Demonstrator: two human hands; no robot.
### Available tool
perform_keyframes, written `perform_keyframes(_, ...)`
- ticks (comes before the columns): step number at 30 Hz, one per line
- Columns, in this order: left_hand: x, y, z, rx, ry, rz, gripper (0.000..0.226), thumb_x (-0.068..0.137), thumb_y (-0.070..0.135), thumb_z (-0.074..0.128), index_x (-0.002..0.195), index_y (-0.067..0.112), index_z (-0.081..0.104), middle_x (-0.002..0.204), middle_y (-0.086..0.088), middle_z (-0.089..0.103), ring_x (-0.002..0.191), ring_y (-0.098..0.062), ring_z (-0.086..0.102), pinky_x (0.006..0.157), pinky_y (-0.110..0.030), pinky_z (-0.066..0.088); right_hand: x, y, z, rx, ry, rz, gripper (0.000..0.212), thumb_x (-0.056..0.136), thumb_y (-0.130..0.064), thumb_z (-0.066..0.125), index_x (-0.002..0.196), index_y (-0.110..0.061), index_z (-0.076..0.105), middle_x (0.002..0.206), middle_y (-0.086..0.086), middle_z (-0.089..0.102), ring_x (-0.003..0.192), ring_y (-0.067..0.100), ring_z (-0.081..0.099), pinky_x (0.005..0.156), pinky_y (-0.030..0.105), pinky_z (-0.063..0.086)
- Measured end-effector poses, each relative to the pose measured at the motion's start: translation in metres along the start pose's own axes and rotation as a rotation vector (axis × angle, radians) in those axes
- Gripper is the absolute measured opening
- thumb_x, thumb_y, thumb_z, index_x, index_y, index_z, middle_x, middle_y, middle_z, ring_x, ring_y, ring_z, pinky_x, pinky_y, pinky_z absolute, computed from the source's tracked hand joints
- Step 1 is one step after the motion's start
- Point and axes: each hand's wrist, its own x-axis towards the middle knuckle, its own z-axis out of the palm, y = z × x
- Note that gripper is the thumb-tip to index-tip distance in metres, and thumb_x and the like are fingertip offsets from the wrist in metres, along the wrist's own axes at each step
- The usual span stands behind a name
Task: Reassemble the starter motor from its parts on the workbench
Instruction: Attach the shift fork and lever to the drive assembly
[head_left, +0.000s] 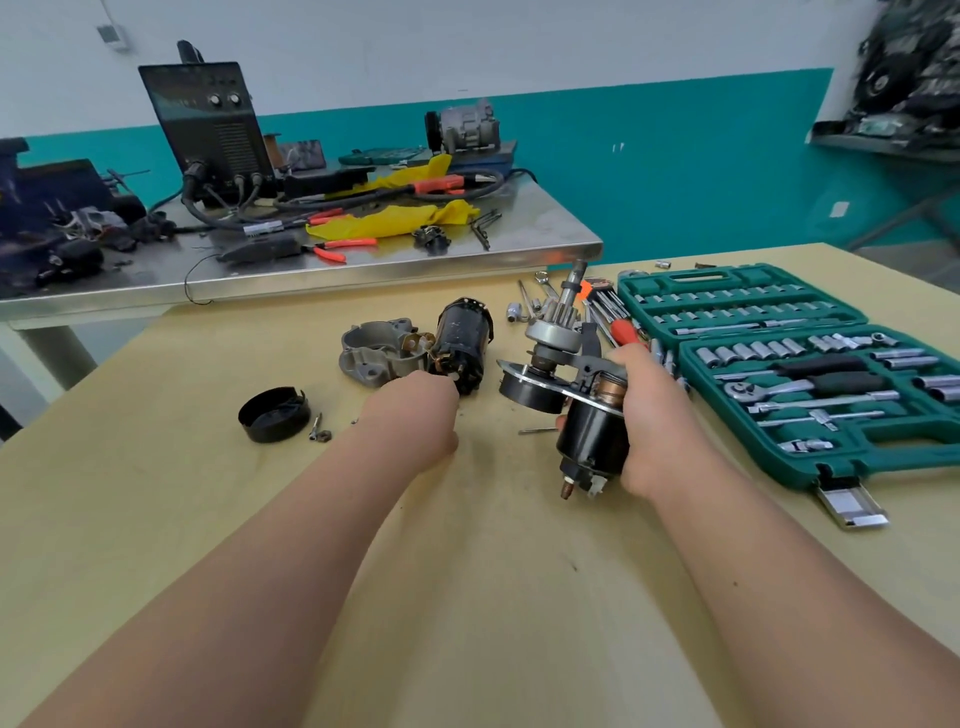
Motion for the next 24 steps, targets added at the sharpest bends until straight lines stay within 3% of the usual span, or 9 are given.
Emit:
perform_keyframes(3, -0.004, 0.001, 0.002, 0.11, -0.002, 0.042, 0.018, 0.091, 0.013, 0.052, 0.073, 0.013, 0.049, 0.07, -0.001, 0.048, 0.059, -0.016, 0.048, 0.051, -0.028, 0.039, 0.001, 0.002, 0.0, 0.053, -0.097, 0.028, 0.029, 0.082, -0.034, 0.055, 0.057, -0.037, 0.069, 0.061, 0.004, 0.067, 0.056, 0.028, 0.067, 0.072, 0.047, 0.057)
perform_keyframes(6, -0.009, 0.0, 0.005, 0.16, -0.044, 0.095, 0.004, 0.095, 0.016, 0.049, 0.091, 0.017, 0.049, 0.074, 0.001, 0.044, 0.075, -0.02, 0.053, 0.066, -0.031, 0.043, -0.002, 0.001, 0.002, 0.054, -0.2, 0.079, 0.018, 0.08, -0.035, 0.058, 0.08, -0.018, 0.064, 0.064, 0.009, 0.067, 0.053, 0.029, 0.066, 0.071, 0.043, 0.056)
perform_keyframes(9, -0.015, -0.008, 0.007, 0.081, -0.064, 0.087, 0.005, 0.097, 0.02, 0.043, 0.096, 0.016, 0.045, 0.085, -0.001, 0.049, 0.082, -0.023, 0.052, 0.073, -0.033, 0.041, -0.005, 0.003, 0.004, 0.037, -0.266, 0.078, 0.022, 0.08, -0.035, 0.059, 0.077, -0.013, 0.06, 0.066, 0.011, 0.067, 0.054, 0.03, 0.066, 0.072, 0.043, 0.055)
perform_keyframes(11, -0.021, -0.018, 0.004, -0.129, -0.036, 0.026, 0.01, 0.099, 0.02, 0.041, 0.093, 0.013, 0.045, 0.09, -0.004, 0.055, 0.079, -0.022, 0.054, 0.069, -0.031, 0.043, -0.008, 0.005, 0.007, 0.028, -0.302, 0.072, 0.021, 0.081, -0.035, 0.059, 0.077, -0.014, 0.061, 0.068, 0.012, 0.068, 0.054, 0.03, 0.066, 0.071, 0.043, 0.055)
perform_keyframes(13, -0.032, -0.028, -0.003, -0.42, 0.116, -0.068, 0.013, 0.099, 0.021, 0.042, 0.088, 0.016, 0.047, 0.079, -0.001, 0.057, 0.068, -0.015, 0.053, 0.055, -0.027, 0.039, -0.011, 0.007, 0.011, -0.002, -0.324, 0.069, 0.022, 0.081, -0.035, 0.058, 0.082, -0.013, 0.062, 0.07, 0.013, 0.069, 0.056, 0.031, 0.067, 0.069, 0.043, 0.055)
perform_keyframes(15, -0.051, -0.035, -0.009, -0.712, 0.391, -0.161, 0.014, 0.096, 0.022, 0.047, 0.083, 0.023, 0.052, 0.069, 0.003, 0.06, 0.059, -0.01, 0.053, 0.047, -0.026, 0.036, -0.01, 0.012, 0.014, -0.047, -0.326, 0.078, 0.022, 0.082, -0.035, 0.059, 0.084, -0.014, 0.063, 0.071, 0.013, 0.07, 0.059, 0.032, 0.068, 0.067, 0.04, 0.055)
perform_keyframes(18, -0.083, -0.022, -0.019, -1.039, 0.689, -0.059, 0.015, 0.085, 0.025, 0.051, 0.072, 0.032, 0.053, 0.068, 0.01, 0.065, 0.057, -0.005, 0.056, 0.045, -0.011, 0.039, -0.011, 0.016, 0.018, -0.107, -0.314, 0.094, 0.027, 0.081, -0.038, 0.059, 0.089, -0.013, 0.063, 0.071, 0.012, 0.071, 0.061, 0.032, 0.069, 0.061, 0.036, 0.055)
perform_keyframes(22, -0.096, 0.017, -0.027, -0.627, 0.808, 0.21, 0.01, 0.08, 0.03, 0.048, 0.074, 0.026, 0.055, 0.057, 0.014, 0.049, 0.061, -0.008, 0.045, 0.057, -0.007, 0.034, -0.013, 0.019, 0.022, -0.123, -0.324, 0.094, 0.037, 0.071, -0.044, 0.059, 0.09, -0.014, 0.063, 0.07, 0.011, 0.071, 0.063, 0.031, 0.069, 0.061, 0.036, 0.053)
perform_keyframes(24, -0.092, 0.027, -0.025, -0.444, 0.854, 0.28, 0.008, 0.081, 0.017, 0.061, 0.073, 0.016, 0.06, 0.06, 0.012, 0.054, 0.058, -0.01, 0.046, 0.065, -0.025, 0.042, -0.016, 0.02, 0.022, -0.13, -0.312, 0.088, 0.036, 0.068, -0.046, 0.06, 0.084, -0.014, 0.064, 0.065, 0.009, 0.068, 0.058, 0.028, 0.068, 0.063, 0.037, 0.053)
